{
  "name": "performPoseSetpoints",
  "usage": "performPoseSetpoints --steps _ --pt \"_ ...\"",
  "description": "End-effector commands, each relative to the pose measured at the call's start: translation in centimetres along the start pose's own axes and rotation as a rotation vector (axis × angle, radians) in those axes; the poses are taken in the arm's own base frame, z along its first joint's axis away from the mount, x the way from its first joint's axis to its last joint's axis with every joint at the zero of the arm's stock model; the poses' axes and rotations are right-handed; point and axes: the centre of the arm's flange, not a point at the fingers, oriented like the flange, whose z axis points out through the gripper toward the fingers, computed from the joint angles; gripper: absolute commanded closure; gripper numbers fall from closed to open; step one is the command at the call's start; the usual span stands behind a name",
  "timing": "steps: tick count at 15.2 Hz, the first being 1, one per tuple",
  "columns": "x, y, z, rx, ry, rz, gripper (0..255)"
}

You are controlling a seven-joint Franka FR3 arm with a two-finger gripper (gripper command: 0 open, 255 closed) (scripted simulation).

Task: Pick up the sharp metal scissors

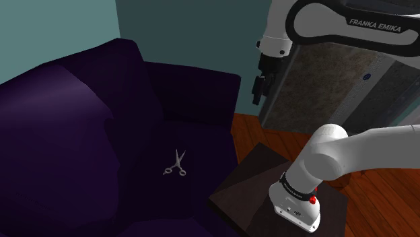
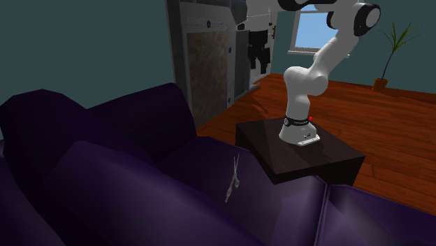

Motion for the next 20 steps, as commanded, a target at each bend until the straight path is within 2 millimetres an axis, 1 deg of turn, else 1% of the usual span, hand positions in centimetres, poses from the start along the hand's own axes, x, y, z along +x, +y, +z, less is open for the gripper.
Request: performPoseSetpoints --steps 1,6,11,16,20 --pt "0.0 0.0 0.0 0.000 0.000 0.000 0" --pt "5.7 -3.1 3.6 -0.029 -0.052 -0.094 0" --pt "10.8 -6.6 7.5 -0.058 -0.104 -0.188 0" --pt "15.4 -10.5 11.9 -0.087 -0.156 -0.283 0" --pt "18.7 -13.8 15.6 -0.110 -0.198 -0.358 0"
